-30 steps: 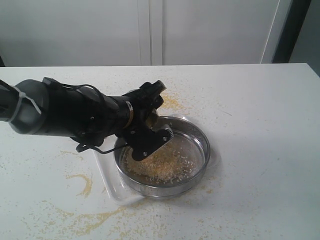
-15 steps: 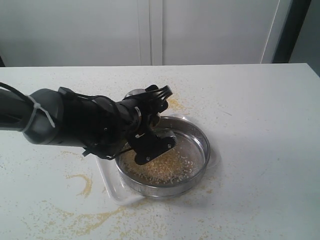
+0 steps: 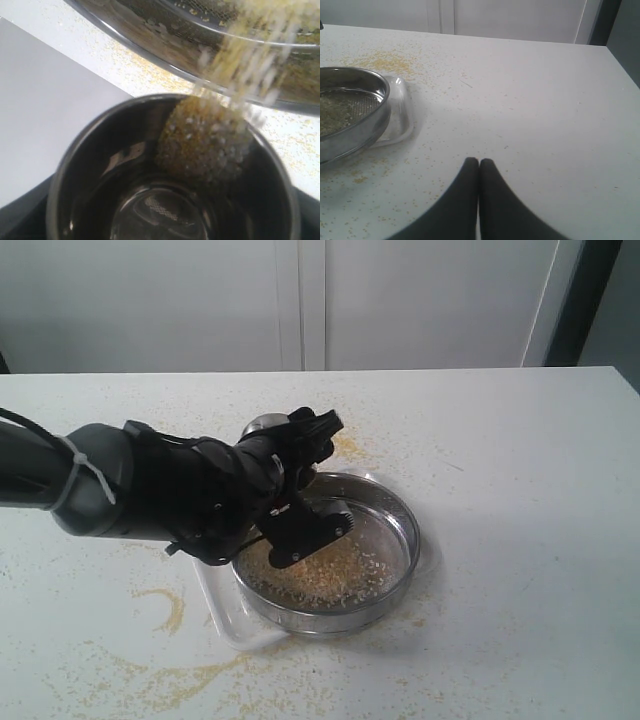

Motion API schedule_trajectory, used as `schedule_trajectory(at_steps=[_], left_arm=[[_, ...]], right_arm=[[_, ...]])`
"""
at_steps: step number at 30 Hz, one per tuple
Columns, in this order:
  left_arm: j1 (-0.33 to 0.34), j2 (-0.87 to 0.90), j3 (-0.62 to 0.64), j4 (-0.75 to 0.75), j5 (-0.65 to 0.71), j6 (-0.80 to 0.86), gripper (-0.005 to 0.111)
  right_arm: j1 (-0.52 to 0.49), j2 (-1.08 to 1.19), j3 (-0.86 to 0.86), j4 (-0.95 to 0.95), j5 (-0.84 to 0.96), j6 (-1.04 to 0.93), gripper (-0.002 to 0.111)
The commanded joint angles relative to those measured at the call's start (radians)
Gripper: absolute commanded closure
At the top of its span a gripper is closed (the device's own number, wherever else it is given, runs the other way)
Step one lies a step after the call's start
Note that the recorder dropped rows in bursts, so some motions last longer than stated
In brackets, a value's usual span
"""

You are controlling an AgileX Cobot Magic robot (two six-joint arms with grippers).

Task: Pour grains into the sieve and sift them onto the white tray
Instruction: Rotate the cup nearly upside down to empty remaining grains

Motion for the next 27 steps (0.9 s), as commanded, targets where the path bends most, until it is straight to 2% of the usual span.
schedule_trajectory(at_steps=[1, 8, 15, 19, 24, 27], left_arm=[[-0.017, -0.007, -0.007, 0.012, 0.038, 0.024, 0.107], [-0.053, -0.007, -0.011, 0.012, 0.082, 0.029, 0.107], [-0.090, -0.007, -0.072, 0.012, 0.147, 0.032, 0.107], [-0.090, -0.007, -0.076, 0.012, 0.135, 0.097, 0.107], [-0.090, 0.018, -0.076, 0.012, 0.139, 0.097, 0.107], [-0.111, 0.024, -0.076, 0.012, 0.227, 0.169, 0.107]], right_arm=[[-0.008, -0.006, 0.005, 0.002, -0.006, -0.004, 0.108], [-0.008, -0.006, 0.005, 0.002, -0.006, -0.004, 0.108], [-0.008, -0.006, 0.005, 0.002, -0.006, -0.004, 0.108], [-0.008, -0.006, 0.005, 0.002, -0.006, -0.004, 0.108], [-0.008, -0.006, 0.005, 0.002, -0.006, -0.004, 0.108], [-0.008, -0.006, 0.005, 0.002, -0.006, -0.004, 0.108]])
